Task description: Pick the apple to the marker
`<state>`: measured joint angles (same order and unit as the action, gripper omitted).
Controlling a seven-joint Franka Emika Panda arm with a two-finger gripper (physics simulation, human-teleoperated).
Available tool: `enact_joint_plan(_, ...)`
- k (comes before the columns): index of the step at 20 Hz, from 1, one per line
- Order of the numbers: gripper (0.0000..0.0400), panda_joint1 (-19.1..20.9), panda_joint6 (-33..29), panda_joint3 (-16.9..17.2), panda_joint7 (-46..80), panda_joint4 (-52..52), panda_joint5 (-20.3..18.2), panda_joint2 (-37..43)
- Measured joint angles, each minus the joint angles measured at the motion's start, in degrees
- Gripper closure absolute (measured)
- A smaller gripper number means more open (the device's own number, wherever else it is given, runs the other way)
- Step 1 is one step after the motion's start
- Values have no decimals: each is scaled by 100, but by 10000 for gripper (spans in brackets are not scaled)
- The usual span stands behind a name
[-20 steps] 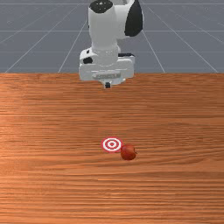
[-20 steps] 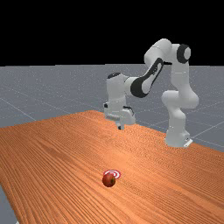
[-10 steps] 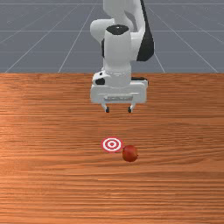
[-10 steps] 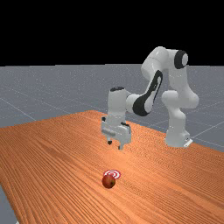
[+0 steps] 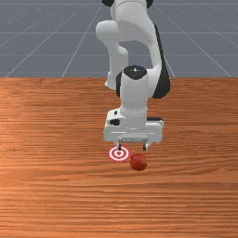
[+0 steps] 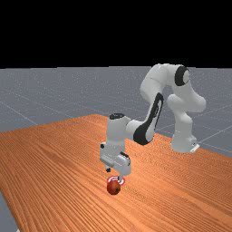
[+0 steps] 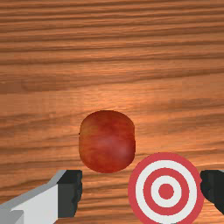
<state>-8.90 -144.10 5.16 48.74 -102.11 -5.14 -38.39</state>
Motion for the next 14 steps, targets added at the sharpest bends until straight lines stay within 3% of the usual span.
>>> enact_joint_plan(7,0,-349,-206,-75,208,191,101,-321)
enact_joint_plan(14,0,-307,-344,-7,257,816,160,-783)
